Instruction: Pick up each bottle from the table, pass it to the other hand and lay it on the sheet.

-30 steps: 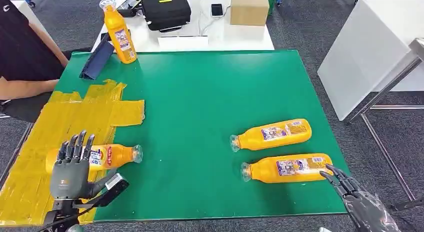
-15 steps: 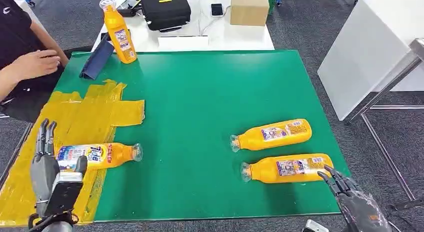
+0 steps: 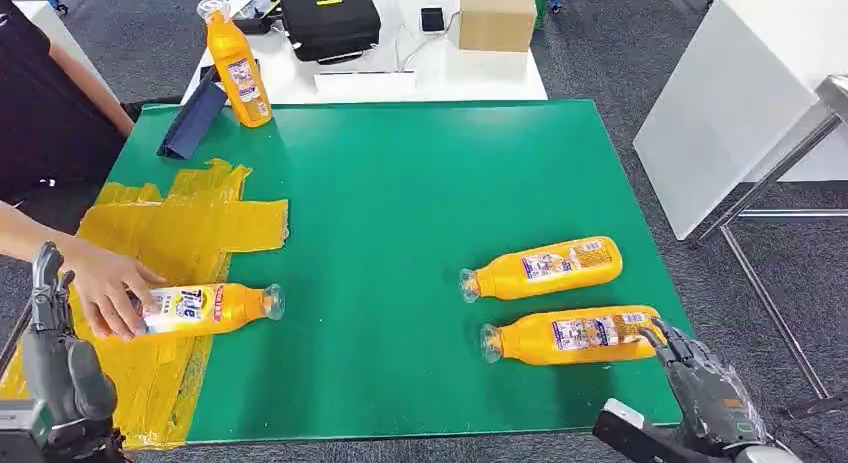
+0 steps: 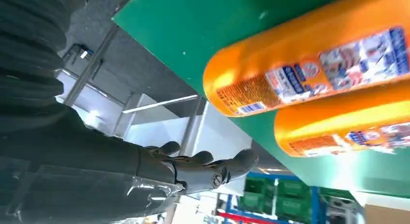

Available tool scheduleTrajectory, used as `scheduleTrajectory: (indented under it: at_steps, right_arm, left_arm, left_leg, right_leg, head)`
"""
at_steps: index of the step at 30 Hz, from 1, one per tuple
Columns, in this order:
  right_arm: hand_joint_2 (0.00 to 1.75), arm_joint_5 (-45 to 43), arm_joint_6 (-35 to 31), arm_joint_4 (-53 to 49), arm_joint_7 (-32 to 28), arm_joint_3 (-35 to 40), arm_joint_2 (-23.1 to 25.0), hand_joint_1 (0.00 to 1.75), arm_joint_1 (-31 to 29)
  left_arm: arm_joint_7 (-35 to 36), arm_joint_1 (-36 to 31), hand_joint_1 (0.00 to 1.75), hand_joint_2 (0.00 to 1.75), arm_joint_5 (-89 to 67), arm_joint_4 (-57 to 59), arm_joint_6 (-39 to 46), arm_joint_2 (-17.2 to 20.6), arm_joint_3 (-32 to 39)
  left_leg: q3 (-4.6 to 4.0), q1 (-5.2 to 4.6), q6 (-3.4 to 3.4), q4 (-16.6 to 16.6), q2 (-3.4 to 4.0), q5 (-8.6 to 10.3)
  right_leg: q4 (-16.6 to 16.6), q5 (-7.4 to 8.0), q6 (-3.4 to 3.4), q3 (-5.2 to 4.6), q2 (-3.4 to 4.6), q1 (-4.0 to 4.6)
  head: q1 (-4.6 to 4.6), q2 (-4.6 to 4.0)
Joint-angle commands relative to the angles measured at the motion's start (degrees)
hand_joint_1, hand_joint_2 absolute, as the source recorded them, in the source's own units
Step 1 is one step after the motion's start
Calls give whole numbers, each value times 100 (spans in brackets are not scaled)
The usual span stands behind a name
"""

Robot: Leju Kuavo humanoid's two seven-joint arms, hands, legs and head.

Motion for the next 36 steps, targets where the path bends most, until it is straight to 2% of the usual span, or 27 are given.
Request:
scheduleTrajectory:
  at_steps: [1,5,7,13,20,26,33,36]
  right_arm:
    - [175,9,222,667,-102,-278,683,0,-628]
    - [175,-16,379,733,-182,-385,667,0,-721]
    - [175,-22,476,813,-222,-374,655,0,-833]
    - [175,-47,781,1232,-196,-147,586,0,-1414]
    - [175,-6,1010,1658,-155,148,338,0,-1698]
    - [175,39,1182,2053,-138,421,257,0,-2101]
    - [175,35,1205,2106,-139,478,245,0,-2152]
    - [175,64,1377,2332,-154,704,195,0,-2350]
  left_arm:
    - [42,158,0,0,226,-241,-238,-78,-82]
    - [157,220,0,0,648,-370,-576,-25,-204]
    - [217,276,0,0,899,-426,-785,30,-249]
    - [210,227,0,0,947,-403,-836,59,-254]
    - [213,137,0,0,1048,-368,-857,104,-274]
    - [208,88,0,0,1138,-373,-875,137,-303]
    - [206,77,0,0,1170,-373,-876,146,-309]
    - [195,34,0,0,1249,-371,-875,171,-307]
  left_leg:
    - [19,13,-6,-4,1,-4]
    - [8,5,-3,-3,-1,-1]
    - [22,11,-6,-5,10,-9]
    - [14,8,-4,-5,14,-3]
    - [10,7,-3,-5,5,2]
    - [23,10,-5,-4,15,-5]
    - [11,7,-3,-3,3,1]
    - [14,8,-4,-3,7,-1]
  right_leg:
    - [-16,1,-13,26,2,14]
    - [-8,1,-6,17,1,6]
    - [-17,-1,-14,52,11,13]
    - [-13,7,-8,71,15,10]
    - [-11,7,-7,49,6,8]
    - [-15,5,-11,85,16,12]
    - [-9,5,-7,72,4,8]
    - [-10,5,-8,75,8,9]
  head:
    - [2,0]
    - [2,0]
    - [0,0]
    - [2,0]
    - [2,0]
    - [2,0]
    - [2,0]
    - [4,0]
